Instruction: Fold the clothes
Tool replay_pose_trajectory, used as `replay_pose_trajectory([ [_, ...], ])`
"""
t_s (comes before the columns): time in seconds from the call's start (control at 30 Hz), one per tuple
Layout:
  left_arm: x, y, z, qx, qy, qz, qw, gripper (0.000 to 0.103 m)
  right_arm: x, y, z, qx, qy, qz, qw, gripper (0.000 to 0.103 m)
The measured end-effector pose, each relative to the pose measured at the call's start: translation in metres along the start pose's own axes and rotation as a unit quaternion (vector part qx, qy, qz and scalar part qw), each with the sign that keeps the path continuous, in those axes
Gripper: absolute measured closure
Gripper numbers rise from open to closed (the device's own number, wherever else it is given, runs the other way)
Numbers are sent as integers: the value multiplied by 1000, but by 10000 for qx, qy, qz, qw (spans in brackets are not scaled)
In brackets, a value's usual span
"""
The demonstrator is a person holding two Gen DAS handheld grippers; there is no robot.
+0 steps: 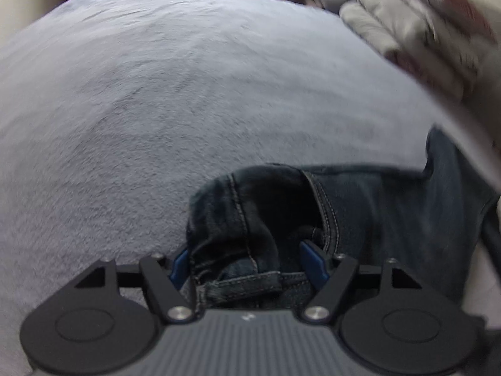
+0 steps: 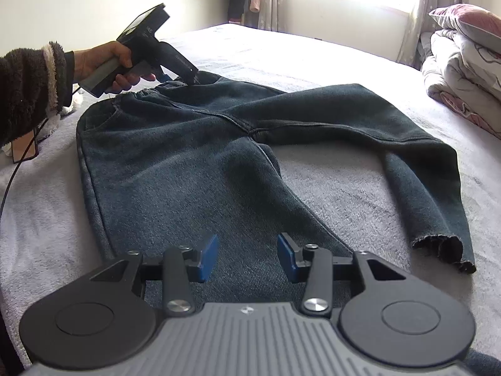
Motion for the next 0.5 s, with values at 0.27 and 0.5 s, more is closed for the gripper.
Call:
replay_pose_trajectory([
  [0.27, 4, -2, -33, -1624, -472, 235, 9853, 42, -2, -1, -1, -13, 0, 30, 10000, 58],
  [0.5, 1, -24, -36, -3188, 207, 720, 9448, 71, -2, -1, -1, 6, -33, 60, 10000, 58],
])
Point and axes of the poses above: each gripper's, at about its wrist camera, not at the fingertips, and x roughly the way its jaws point, z to its right, y to its top, the point moved 2 cm from there along x, roughly the way its jaws point, and after that the axes turned 10 degrees about y, right-handed, at the moved point
